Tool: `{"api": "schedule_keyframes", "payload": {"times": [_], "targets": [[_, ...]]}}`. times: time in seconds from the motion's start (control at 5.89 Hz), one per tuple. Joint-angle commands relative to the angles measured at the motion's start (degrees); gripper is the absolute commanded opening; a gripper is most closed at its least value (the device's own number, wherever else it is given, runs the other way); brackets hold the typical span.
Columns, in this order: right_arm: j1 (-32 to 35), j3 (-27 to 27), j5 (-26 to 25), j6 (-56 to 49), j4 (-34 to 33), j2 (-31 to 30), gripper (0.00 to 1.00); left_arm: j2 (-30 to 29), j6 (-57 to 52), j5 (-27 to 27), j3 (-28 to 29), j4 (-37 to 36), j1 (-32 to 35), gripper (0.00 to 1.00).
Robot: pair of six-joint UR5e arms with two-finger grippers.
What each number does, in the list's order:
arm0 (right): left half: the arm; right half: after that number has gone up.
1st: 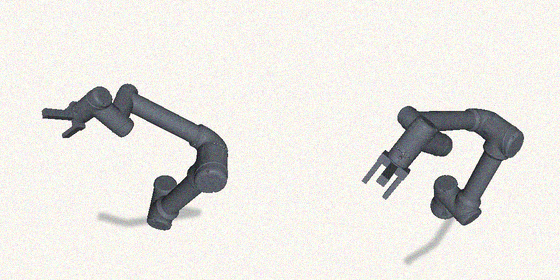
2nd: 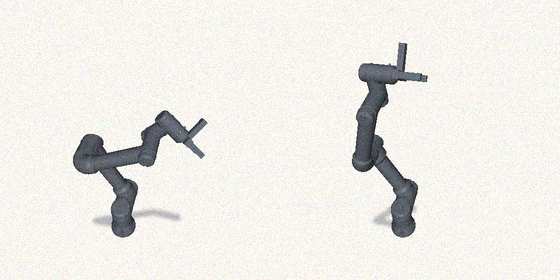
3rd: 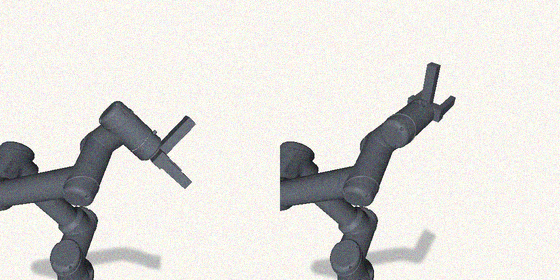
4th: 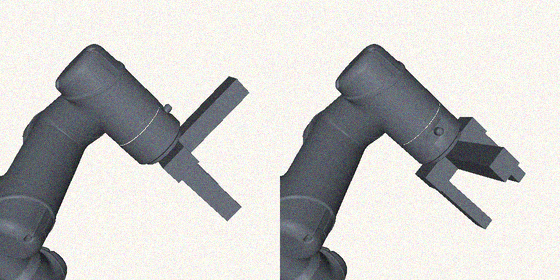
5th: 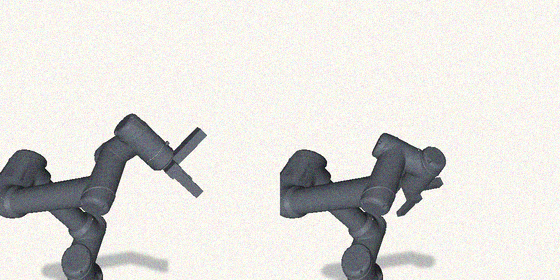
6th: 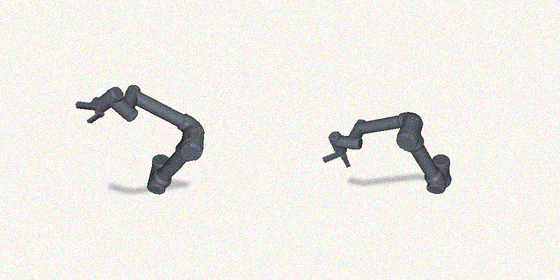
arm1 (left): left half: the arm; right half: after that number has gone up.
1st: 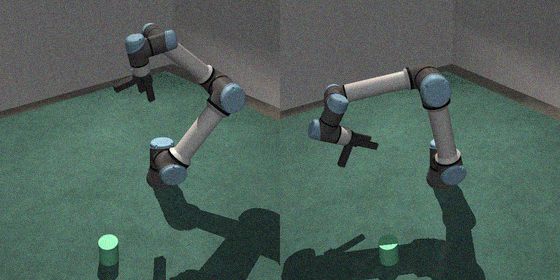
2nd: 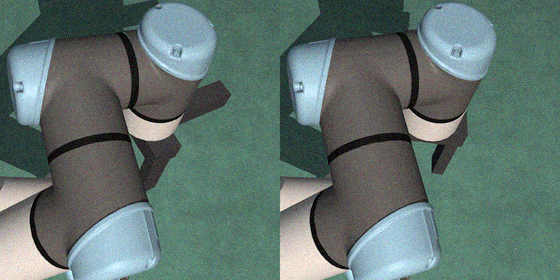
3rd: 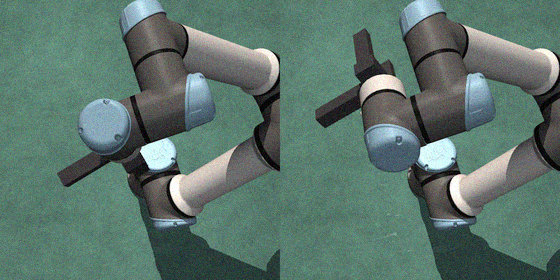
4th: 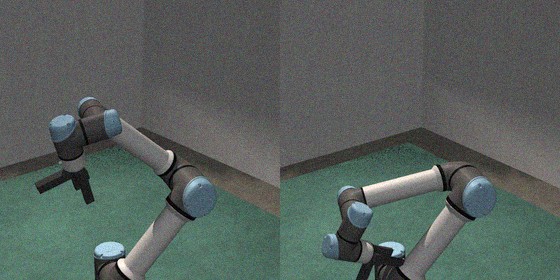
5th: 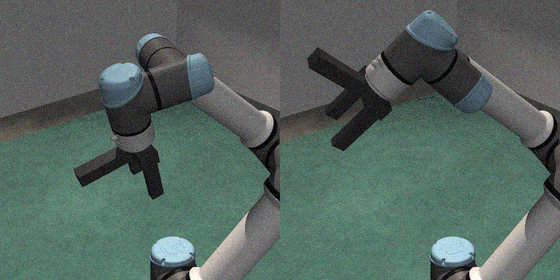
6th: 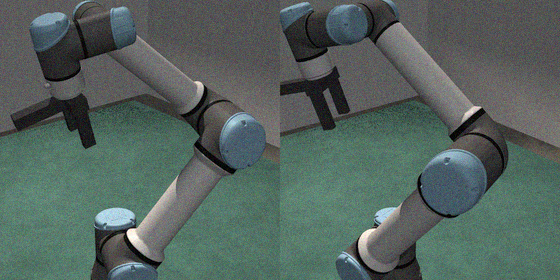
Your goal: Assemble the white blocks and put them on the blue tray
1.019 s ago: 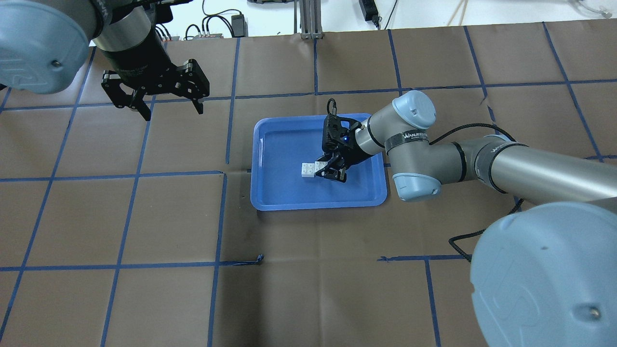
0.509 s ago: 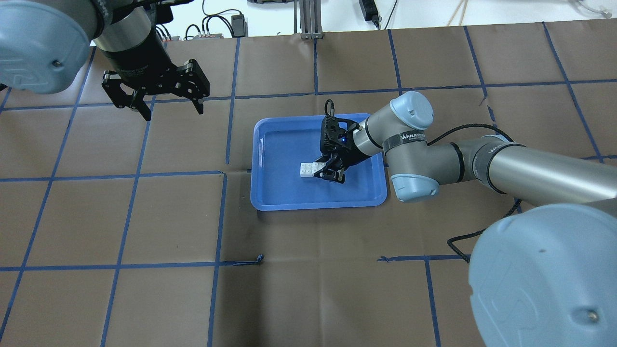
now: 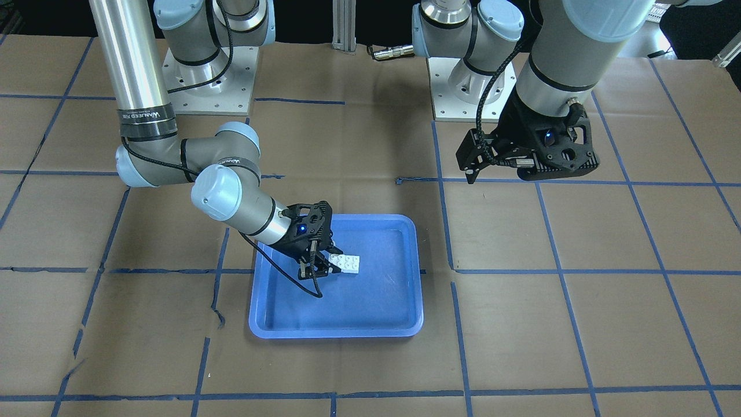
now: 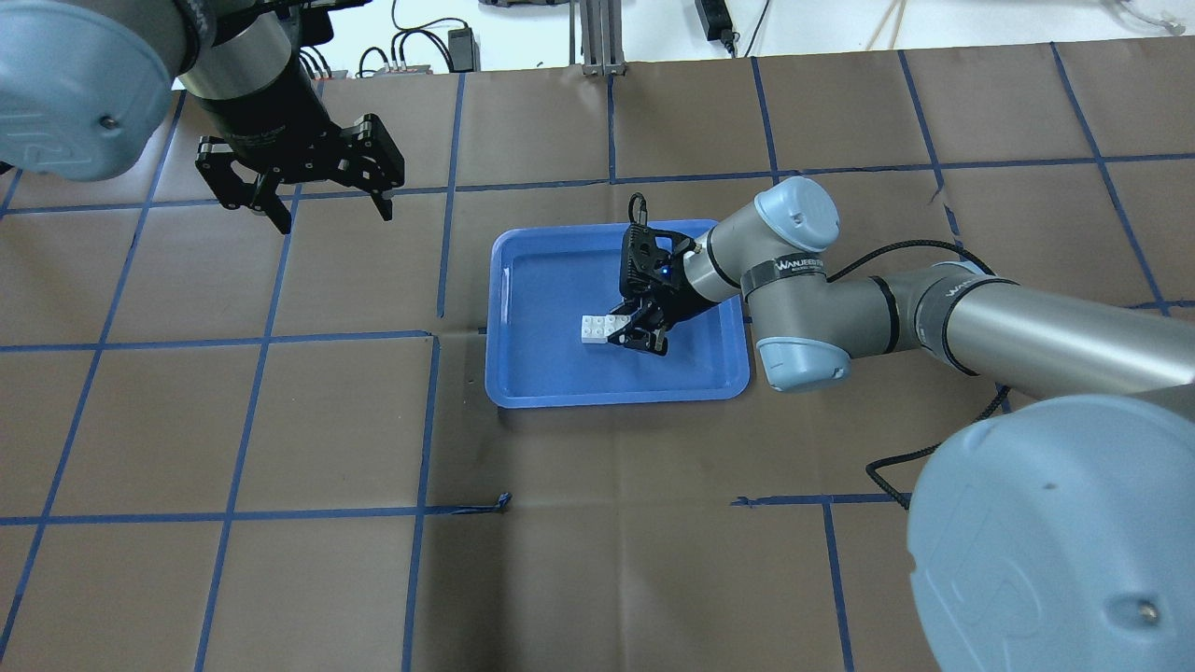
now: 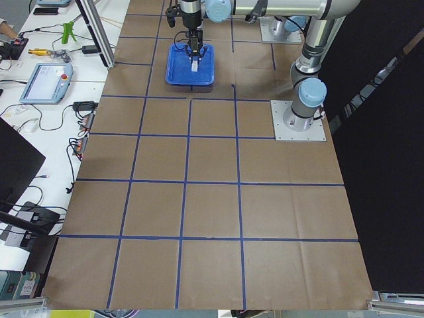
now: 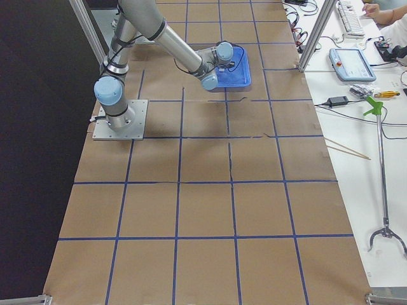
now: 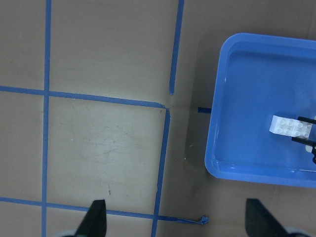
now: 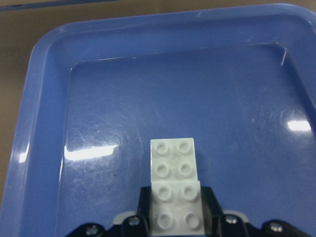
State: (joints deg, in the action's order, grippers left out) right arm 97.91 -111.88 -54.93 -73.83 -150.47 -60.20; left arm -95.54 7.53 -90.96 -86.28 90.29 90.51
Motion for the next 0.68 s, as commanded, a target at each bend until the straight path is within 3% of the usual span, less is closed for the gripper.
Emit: {"api": "schedule_keyframes", "payload": {"times": [0.0, 0.51], "targets": [[0.0, 0.0, 0.0, 0.0, 0.0, 0.0, 0.42, 0.0, 0.0, 0.1, 0.0, 0.1, -0.3, 0.99], [0.1, 0.0, 0.0, 0.1, 0.1, 0.1, 0.51, 0.0, -0.1, 0.2, 0.0, 0.0, -0.3, 0.99]]}}
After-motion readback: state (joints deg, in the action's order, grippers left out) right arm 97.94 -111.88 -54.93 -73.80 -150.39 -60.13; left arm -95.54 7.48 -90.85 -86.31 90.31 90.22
